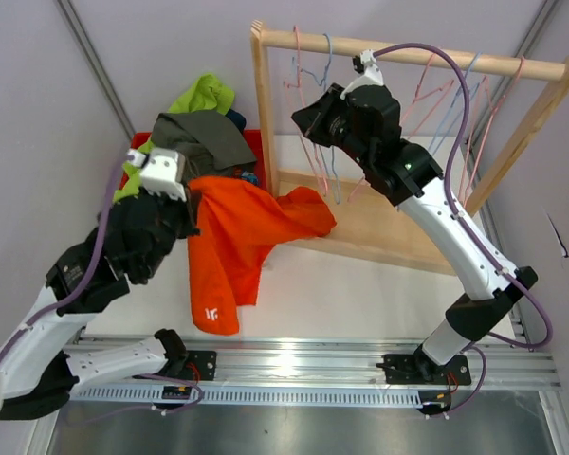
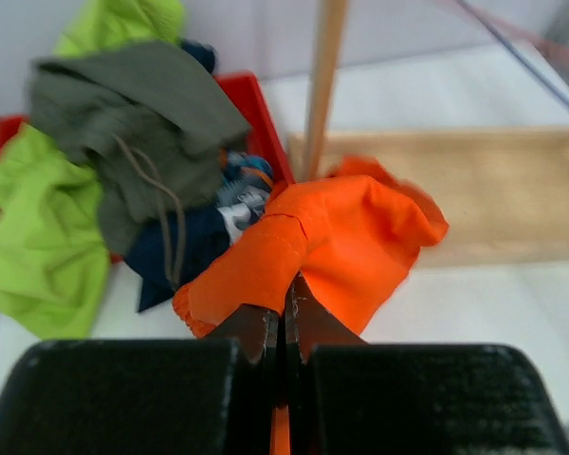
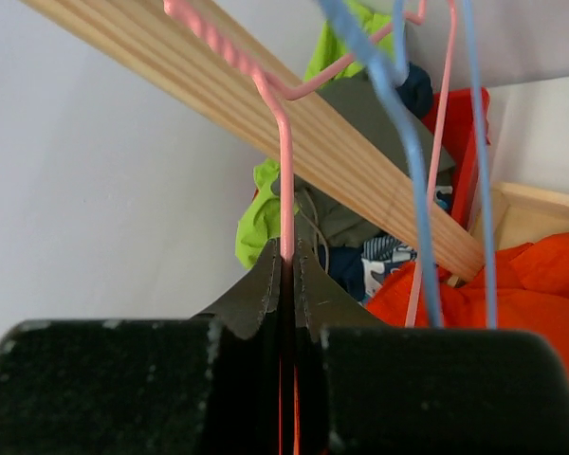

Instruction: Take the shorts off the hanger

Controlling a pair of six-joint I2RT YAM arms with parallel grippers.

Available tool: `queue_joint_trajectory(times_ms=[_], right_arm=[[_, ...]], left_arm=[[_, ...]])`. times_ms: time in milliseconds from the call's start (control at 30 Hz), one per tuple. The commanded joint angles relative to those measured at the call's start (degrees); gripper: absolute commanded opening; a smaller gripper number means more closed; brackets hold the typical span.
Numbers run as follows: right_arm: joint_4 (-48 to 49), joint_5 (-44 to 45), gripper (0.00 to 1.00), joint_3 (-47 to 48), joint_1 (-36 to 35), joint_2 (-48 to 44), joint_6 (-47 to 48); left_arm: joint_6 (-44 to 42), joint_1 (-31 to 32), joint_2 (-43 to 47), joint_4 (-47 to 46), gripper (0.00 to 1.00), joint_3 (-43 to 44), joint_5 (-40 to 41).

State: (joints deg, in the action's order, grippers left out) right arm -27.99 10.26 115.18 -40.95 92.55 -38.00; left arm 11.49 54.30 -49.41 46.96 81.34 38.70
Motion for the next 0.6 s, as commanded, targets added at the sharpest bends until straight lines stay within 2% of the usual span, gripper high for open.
queue_joint_trajectory(times_ms=[0, 133, 167, 200, 233, 300, 333, 367, 400, 433, 500, 533, 567], right_arm=[[3.6, -2.5, 0.0, -0.8, 0.6, -2.4, -1.2], [8.2, -3.3, 0.0, -10.6, 0.8, -7.7, -2.5], [8.8, -3.5, 0.01, -15.2, 0.9, -9.0, -2.7], [9.3, -3.8, 0.13, -17.3, 1.0, -10.1, -3.0], [10.1, -3.8, 0.53, -19.5, 1.0, -12.5, -3.0], [10.2, -3.5, 0.81, -25.9, 1.0, -15.0, -3.2], [10.5, -3.4, 0.94, -28.0, 1.0, -17.6, -3.4], [11.1, -3.3, 0.98, -32.6, 1.0, -19.0, -3.4], [11.8, -3.5, 0.99, -35.0, 1.0, -20.6, -3.3], [12.6, -3.4, 1.0, -37.5, 1.0, -22.0, -3.5], [14.2, -4.4, 0.99, -45.0, 1.0, -26.8, -3.4], [15.2, -4.6, 0.99, -47.4, 1.0, -28.3, -3.2], [15.7, -5.0, 0.99, -49.7, 1.0, -31.3, -3.3]], left_arm=[[-9.2, -5.8, -3.0, -5.0, 0.0, 10.0, -0.1], [-13.5, -16.8, -9.3, -4.9, 0.0, 19.7, -7.6], [-13.9, -22.4, -10.8, -4.6, 0.0, 25.0, -9.4], [-14.7, -25.0, -12.2, -4.2, 0.0, 26.9, -12.3], [-14.8, -30.7, -15.3, -4.0, 0.0, 30.4, -13.7], [-13.9, -36.4, -18.9, -3.5, 0.0, 36.3, -17.1], [-13.1, -41.7, -23.0, -3.0, 0.0, 40.3, -20.5], [-12.1, -44.2, -25.2, -2.8, 0.0, 42.5, -21.8], [-9.6, -46.2, -27.6, -2.5, 0.0, 48.8, -22.9], [-8.2, -50.5, -29.8, -3.0, 0.0, 50.6, -25.9], [-3.9, -54.0, -36.3, -4.9, 0.0, 55.1, -30.9], [-2.7, -57.0, -38.7, -6.4, 0.0, 60.9, -33.7], [-0.8, -57.8, -44.1, -7.0, 0.0, 61.3, -35.0]])
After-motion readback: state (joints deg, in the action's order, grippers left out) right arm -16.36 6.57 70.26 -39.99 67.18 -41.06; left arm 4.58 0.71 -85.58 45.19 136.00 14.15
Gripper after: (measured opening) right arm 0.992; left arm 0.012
